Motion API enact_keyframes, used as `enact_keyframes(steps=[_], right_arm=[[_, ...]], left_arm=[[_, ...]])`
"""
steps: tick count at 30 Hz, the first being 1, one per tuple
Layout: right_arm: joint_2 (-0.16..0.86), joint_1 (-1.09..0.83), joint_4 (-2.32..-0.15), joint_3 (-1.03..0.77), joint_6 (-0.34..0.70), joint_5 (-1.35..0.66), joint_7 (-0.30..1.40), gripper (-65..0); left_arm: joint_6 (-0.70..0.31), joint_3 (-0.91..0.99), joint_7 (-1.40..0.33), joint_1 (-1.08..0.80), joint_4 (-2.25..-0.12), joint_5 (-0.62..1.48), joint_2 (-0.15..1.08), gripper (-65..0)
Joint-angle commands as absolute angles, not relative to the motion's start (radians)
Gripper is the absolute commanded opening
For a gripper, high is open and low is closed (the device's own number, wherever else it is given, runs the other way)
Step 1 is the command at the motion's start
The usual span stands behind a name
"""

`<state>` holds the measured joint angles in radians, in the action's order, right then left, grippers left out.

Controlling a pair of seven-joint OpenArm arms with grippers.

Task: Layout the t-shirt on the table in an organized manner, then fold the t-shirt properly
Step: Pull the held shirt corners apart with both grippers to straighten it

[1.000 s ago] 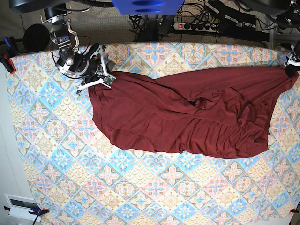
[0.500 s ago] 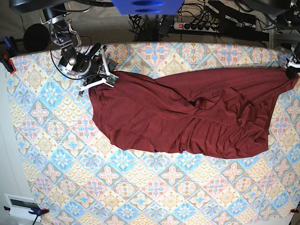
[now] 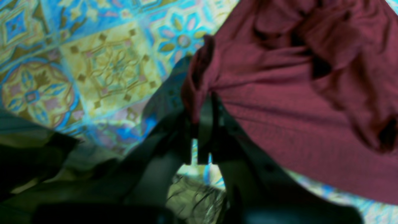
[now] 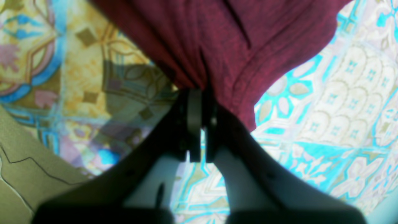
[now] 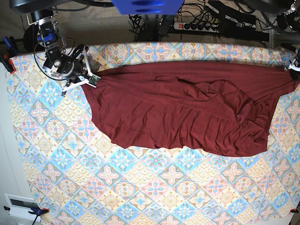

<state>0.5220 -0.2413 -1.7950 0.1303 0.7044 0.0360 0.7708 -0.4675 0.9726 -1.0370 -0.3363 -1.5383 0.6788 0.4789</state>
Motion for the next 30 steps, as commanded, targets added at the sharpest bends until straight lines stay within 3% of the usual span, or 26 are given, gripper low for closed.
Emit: enact_keyframes(steps=[1,9,16,24,30], right_arm=[[0.555,-0.234,-1.807,0.091,0.698,0.044,0.771,-65.0],[0.561,-0.295,-1.807,-0.035,0.698,0.044,0.768,-65.0],[0.561,-0.305,-1.827,-0.041,0.698,0.044,0.766,-65.0],[0.561,-0.294,-1.877,-0.041,0.698,0.044,0.800,-65.0],[0.561,-0.274,-1.870,-0.042,0.698,0.044,0.842,-65.0]], left_arm=[[-0.469,0.969,-1.017,-0.334,-1.550,0.680,0.512,-64.9],[-0.467,0.892,-0.937,-0.343,-1.494,0.618,0.544,-64.8],[-0.469,0.888,-0.937,-0.343,-1.477,0.622,0.545,-64.8],[-0.464,0.888,-0.938,-0.334,-1.481,0.828,0.545,-64.6],[-0.463,0.888,-0.964,-0.216,-1.460,0.840,0.510,-64.6]])
